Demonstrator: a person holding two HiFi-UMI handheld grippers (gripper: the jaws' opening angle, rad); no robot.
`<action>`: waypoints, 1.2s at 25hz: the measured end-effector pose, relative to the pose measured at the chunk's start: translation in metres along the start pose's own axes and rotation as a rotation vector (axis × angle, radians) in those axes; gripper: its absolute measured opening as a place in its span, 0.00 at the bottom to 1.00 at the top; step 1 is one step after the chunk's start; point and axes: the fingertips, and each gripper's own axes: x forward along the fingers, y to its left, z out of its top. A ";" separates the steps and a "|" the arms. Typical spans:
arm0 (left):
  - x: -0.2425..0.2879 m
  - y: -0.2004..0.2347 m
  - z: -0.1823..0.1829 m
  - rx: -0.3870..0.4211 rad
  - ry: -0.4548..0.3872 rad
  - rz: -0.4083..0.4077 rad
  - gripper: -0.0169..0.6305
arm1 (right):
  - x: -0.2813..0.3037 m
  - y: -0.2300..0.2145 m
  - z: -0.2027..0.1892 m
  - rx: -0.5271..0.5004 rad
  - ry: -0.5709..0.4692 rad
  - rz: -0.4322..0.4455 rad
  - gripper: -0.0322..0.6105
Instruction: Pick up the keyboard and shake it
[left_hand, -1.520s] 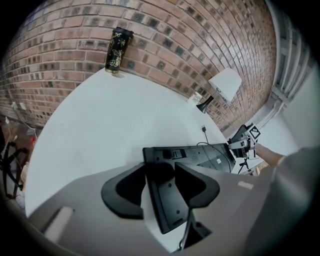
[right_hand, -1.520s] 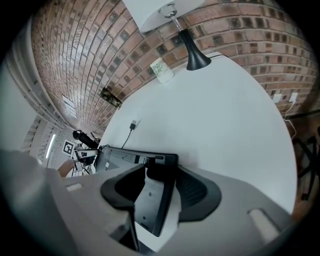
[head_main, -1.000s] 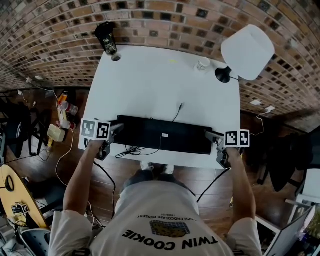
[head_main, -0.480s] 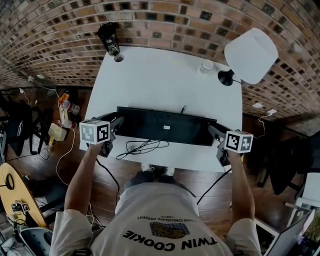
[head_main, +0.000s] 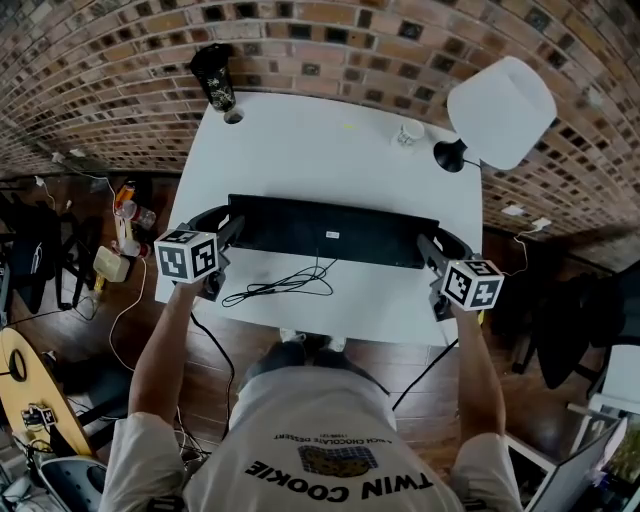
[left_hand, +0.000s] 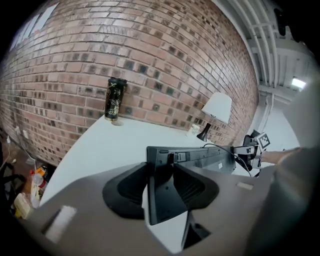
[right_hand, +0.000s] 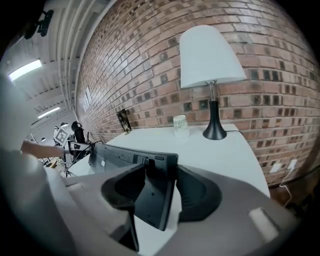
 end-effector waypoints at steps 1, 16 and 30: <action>0.000 0.000 0.002 0.005 -0.010 0.000 0.29 | -0.001 0.000 0.003 -0.014 -0.014 -0.005 0.35; -0.028 -0.016 0.002 0.132 -0.134 0.050 0.29 | -0.025 0.012 0.006 -0.259 -0.142 -0.098 0.35; -0.057 -0.029 -0.013 0.106 -0.197 0.081 0.13 | -0.064 0.031 -0.021 -0.471 -0.185 -0.144 0.30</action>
